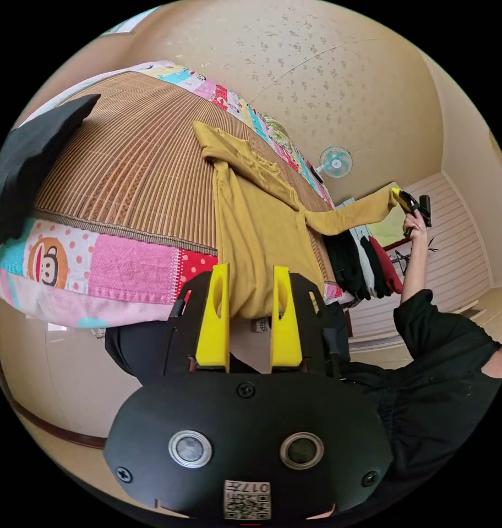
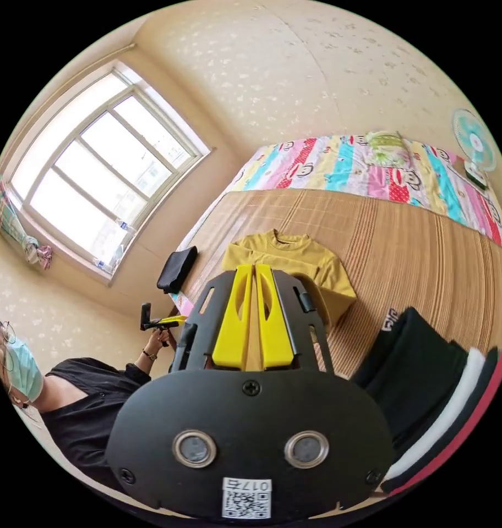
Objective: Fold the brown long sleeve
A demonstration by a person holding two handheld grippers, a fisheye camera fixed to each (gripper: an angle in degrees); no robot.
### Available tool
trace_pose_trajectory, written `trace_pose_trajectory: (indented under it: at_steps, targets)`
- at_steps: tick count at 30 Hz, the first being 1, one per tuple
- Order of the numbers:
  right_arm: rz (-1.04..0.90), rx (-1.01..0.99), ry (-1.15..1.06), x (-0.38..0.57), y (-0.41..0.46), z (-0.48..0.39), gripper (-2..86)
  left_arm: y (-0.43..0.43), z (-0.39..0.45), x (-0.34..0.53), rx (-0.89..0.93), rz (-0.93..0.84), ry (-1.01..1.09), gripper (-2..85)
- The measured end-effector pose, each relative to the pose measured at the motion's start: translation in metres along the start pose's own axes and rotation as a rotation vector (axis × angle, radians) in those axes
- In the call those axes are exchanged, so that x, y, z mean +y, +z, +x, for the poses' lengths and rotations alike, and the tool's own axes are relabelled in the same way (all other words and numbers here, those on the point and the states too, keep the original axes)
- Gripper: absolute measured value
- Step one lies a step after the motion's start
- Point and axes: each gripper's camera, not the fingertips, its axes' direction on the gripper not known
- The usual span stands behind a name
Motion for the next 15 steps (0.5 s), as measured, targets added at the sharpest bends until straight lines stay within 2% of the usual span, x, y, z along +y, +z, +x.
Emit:
trace_pose_trajectory:
  at_steps: [2,4,7,11,15]
  targets:
    - [-0.093,-0.081,-0.087,-0.055,0.048,-0.026,1.1,-0.003,0.0,0.001,-0.033,0.001,-0.009,11.5]
    - [-0.184,-0.292,-0.25,-0.11,0.122,-0.063,1.6,-0.003,-0.002,-0.001,-0.057,-0.01,-0.028,11.7]
    - [-0.2,-0.526,-0.222,-0.13,0.183,-0.073,2.3,-0.005,-0.004,-0.005,-0.101,-0.033,-0.036,12.3]
    - [-0.169,-0.451,-0.208,-0.083,0.202,-0.058,3.4,0.002,-0.008,-0.008,-0.127,-0.1,-0.027,12.6]
    - [-0.248,-0.208,-0.077,0.036,0.213,0.001,5.7,0.024,-0.018,-0.011,-0.146,-0.205,-0.029,13.1]
